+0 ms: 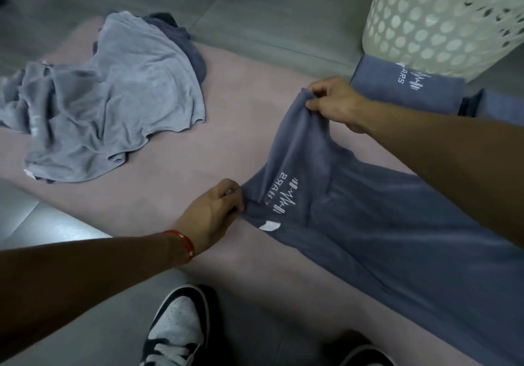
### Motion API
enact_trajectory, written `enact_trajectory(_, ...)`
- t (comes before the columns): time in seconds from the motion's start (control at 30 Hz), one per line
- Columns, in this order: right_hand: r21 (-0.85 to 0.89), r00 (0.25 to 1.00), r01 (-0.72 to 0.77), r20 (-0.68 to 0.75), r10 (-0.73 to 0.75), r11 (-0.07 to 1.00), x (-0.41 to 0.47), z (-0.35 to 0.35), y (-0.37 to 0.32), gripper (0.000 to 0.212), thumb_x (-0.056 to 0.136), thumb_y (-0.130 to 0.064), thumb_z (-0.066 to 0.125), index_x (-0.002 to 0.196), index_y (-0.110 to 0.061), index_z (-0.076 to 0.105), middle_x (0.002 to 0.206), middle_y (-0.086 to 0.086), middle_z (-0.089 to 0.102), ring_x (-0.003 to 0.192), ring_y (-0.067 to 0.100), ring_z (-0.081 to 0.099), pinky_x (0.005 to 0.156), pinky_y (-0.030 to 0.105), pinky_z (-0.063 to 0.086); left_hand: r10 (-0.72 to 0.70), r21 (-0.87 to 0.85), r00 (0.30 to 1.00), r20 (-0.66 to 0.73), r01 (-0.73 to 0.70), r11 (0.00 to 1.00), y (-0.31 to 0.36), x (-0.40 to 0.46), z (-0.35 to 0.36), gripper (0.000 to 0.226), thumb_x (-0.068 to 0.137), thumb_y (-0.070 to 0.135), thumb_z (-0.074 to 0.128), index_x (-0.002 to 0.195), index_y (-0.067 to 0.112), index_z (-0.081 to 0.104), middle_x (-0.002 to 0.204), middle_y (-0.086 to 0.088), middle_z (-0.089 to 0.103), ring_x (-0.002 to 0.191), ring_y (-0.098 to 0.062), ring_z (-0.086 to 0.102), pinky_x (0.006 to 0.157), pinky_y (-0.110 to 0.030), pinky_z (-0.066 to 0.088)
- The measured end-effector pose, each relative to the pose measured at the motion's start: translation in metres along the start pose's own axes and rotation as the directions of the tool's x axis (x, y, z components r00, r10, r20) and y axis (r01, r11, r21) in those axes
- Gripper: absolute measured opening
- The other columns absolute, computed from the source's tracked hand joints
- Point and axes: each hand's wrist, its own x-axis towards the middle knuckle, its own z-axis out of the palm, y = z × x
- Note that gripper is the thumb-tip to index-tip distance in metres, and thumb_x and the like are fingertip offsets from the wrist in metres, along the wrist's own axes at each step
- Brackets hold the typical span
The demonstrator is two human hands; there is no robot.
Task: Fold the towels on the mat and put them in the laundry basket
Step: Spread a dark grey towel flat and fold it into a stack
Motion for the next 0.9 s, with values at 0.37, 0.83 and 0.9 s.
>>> enact_trajectory(0.37, -0.290, 0.972, -0.011, 0.220, 0.078, 0.957, 0.021, 0.042, -0.020, 0.026, 0.072, -0.039, 0.067, 0.073, -0.012, 0.066, 0.073, 0.002, 0.063, 0.068, 0.021, 0.054, 0.065, 0.032, 0.044, -0.171, 0.051, 0.943, 0.285, 0.163, 0.985, -0.034, -0.086, -0.006, 0.038, 0.081, 0.025, 0.048, 0.118, 0.019, 0.056, 0.126, -0.005, 0.052, 0.103, -0.024, 0.061, 0.092, -0.030, 0.049)
enact_trajectory(0.83, -0.598, 0.959, 0.100, -0.155, -0.236, 0.796, 0.072, 0.061, -0.050, 0.029, 0.088, -0.031, 0.074, 0.110, -0.012, 0.076, 0.116, 0.021, 0.067, 0.104, 0.041, 0.064, 0.085, 0.042, 0.051, -0.866, -0.028, 0.476, 0.155, 0.878, 0.478, -0.033, -0.046, 0.001, 0.021, 0.082, 0.023, 0.073, 0.073, 0.026, 0.054, 0.088, -0.001, 0.062, 0.084, -0.025, 0.061, 0.070, -0.022, 0.038)
enact_trajectory(0.9, -0.475, 0.955, 0.055, -0.231, -0.185, 0.878, 0.084, 0.064, -0.049, 0.027, 0.087, -0.031, 0.075, 0.106, -0.012, 0.077, 0.110, 0.020, 0.070, 0.101, 0.038, 0.067, 0.086, 0.040, 0.053, -0.880, -0.052, 0.456, 0.132, 0.890, 0.454, -0.039, -0.049, -0.003, 0.019, 0.082, 0.025, 0.073, 0.074, 0.025, 0.056, 0.087, -0.004, 0.065, 0.084, -0.027, 0.063, 0.072, -0.026, 0.043)
